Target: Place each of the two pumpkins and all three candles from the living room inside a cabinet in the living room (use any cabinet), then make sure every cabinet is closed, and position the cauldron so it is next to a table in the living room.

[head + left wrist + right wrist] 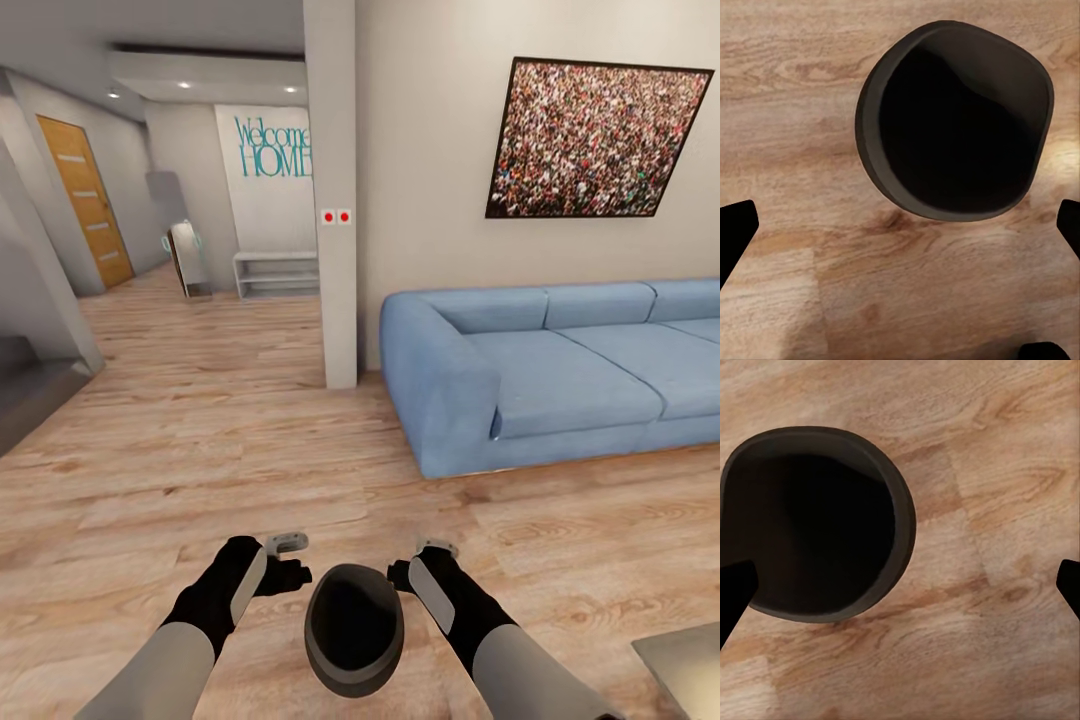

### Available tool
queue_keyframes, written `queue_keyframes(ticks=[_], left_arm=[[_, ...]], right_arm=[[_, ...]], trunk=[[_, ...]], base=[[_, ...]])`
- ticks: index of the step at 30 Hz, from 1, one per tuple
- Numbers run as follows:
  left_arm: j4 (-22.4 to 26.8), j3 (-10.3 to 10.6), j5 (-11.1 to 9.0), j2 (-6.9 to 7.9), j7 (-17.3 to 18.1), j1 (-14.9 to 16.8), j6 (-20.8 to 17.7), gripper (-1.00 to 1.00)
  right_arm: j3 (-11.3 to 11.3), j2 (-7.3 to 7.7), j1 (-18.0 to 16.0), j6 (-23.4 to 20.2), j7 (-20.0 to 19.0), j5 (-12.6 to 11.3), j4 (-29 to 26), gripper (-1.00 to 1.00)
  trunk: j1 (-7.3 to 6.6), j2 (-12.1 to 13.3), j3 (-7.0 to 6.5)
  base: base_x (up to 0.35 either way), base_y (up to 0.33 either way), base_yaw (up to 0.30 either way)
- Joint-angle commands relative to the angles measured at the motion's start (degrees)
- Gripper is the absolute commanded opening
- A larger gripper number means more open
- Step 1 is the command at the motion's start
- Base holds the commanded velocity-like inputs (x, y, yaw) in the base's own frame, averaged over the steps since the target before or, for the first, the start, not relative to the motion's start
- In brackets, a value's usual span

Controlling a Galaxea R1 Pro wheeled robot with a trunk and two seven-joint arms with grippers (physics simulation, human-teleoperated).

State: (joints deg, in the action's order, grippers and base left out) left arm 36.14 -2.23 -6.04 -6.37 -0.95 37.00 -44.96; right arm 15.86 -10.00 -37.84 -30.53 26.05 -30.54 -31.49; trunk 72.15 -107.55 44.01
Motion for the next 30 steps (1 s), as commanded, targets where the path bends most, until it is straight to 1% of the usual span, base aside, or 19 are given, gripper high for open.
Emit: queue_keyframes(ticks=[1,18,23,30], left_arm=[[0.07,-0.23,-0.37,-0.05,-0.1,0.01,-0.3,1.0],[0.05,-0.23,-0.38,-0.05,-0.07,0.0,-0.3,1.0],[-0.18,-0.23,-0.33,-0.56,-0.04,0.0,-0.3,1.0],[-0.18,-0.23,-0.31,-0.62,0.0,0.0,-0.35,1.0]], right_arm=[[0.15,0.0,-0.04,-0.11,0.49,-0.4,-0.06,1.0],[0.22,0.0,-0.04,0.14,-0.04,-0.38,-0.12,1.0],[0.27,0.0,-0.04,0.67,-0.12,-0.38,-0.15,1.0],[0.31,0.0,-0.01,0.73,-0.15,-0.43,-0.22,1.0]], trunk=[[0.22,-0.44,0.24],[3.95,-7.26,3.29],[5.05,-9.27,4.19],[6.59,-12.07,5.45]], base=[[0.0,0.0,0.0],[0.0,0.0,0.0],[0.0,0.0,0.0],[0.0,0.0,0.0]])
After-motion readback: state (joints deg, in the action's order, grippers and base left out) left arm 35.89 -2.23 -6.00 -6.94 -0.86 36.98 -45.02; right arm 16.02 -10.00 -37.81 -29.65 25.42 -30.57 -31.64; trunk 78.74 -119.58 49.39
